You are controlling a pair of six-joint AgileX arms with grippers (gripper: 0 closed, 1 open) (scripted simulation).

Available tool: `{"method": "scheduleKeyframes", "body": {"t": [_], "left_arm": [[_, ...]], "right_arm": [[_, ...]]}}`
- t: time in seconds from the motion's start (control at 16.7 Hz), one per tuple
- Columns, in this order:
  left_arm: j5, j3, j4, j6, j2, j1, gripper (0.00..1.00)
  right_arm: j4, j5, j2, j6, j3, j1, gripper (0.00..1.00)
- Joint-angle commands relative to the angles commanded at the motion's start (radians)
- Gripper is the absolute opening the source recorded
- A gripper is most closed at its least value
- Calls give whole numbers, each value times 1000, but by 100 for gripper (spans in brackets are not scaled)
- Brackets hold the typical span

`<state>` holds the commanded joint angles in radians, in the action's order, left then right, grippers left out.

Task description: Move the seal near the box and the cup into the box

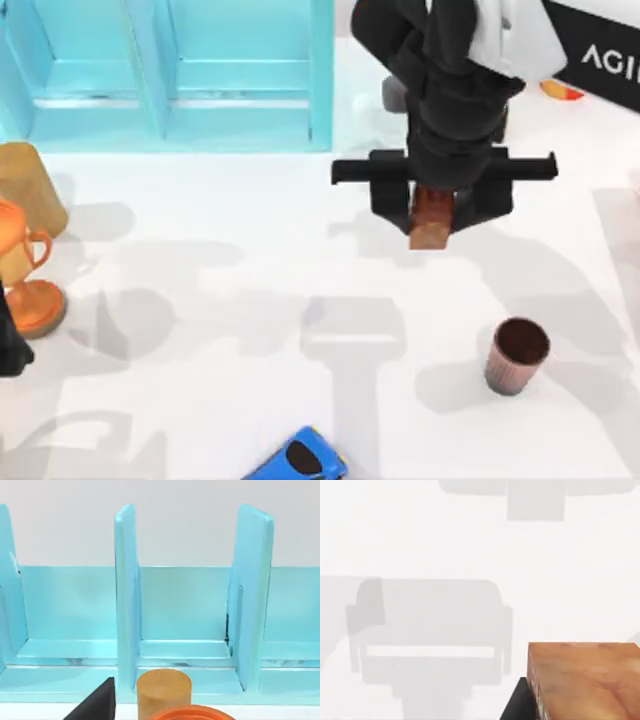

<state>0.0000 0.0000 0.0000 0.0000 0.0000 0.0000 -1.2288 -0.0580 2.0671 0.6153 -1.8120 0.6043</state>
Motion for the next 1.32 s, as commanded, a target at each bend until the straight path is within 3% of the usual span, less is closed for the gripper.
{"method": "scheduleKeyframes", "body": {"t": [0.48, 1.32], "left_arm": [[0, 0, 0, 0, 0, 0, 100], [0, 0, 0, 0, 0, 0, 100]], "right_arm": [[58, 40, -266, -401, 315, -400, 0], [199, 42, -251, -422, 439, -423, 0]]}}
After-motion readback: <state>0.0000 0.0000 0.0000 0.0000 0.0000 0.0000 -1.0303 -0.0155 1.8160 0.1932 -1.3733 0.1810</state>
